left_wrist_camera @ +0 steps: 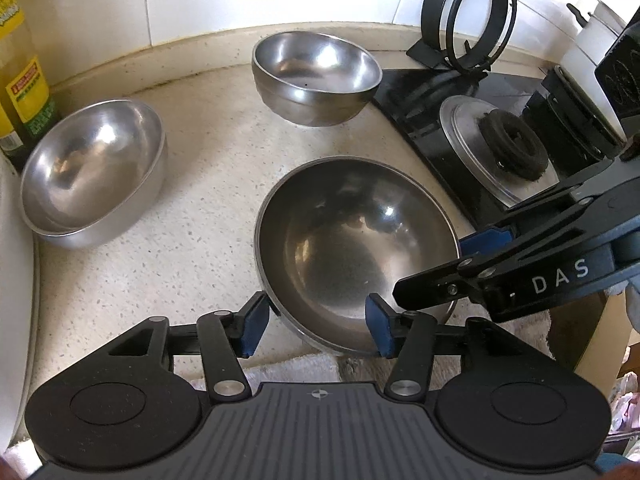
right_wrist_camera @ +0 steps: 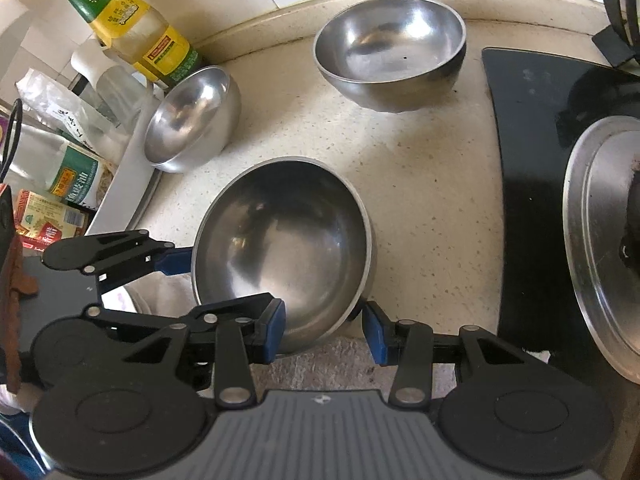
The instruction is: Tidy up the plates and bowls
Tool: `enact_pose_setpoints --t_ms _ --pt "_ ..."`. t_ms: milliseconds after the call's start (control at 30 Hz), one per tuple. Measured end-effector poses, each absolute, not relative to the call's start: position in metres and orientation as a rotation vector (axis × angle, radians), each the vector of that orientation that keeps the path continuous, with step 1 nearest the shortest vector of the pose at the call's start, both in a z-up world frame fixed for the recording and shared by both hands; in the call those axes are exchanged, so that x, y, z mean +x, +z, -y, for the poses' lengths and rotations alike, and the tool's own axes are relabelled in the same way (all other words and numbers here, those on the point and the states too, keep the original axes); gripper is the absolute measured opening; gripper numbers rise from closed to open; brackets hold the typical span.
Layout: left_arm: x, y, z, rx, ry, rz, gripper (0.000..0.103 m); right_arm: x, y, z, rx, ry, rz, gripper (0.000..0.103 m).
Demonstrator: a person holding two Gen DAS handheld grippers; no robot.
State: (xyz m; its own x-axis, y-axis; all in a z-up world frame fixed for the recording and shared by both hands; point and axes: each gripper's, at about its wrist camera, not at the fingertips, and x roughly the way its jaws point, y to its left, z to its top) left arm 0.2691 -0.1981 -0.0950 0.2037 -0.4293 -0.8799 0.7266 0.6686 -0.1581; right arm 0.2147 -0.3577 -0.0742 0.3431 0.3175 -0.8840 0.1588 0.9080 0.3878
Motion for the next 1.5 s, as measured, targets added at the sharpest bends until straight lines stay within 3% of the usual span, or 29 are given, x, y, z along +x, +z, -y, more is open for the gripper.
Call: enact_pose_setpoints --t_ms 433,733,1167,1467,1500 --pt "0.279 -0.067 0.151 0.252 -0.673 -1.027 0.081 0.216 -0.018 0.37 0.301 0.083 -1.127 0.066" --pt "0.317 -0.063 0.136 0.009 -0.408 -1.012 0.081 0.333 -0.019 0.322 0.212 0.172 -1.068 0.068" --pt "0.351 -0.088 0.132 -0.164 0.009 -1.005 0.081 0.415 -0.067 0.299 0.121 0.265 -1.134 0.068" --pt "0.359 -0.102 0.143 -0.155 0.072 -1.028 0.084 0.41 -0.084 0.298 0.147 0.392 -1.179 0.057" --pt "0.359 -0.103 0.145 -0.143 0.049 -1.034 0.079 0.406 -0.082 0.298 0.151 0.398 -1.18 0.054"
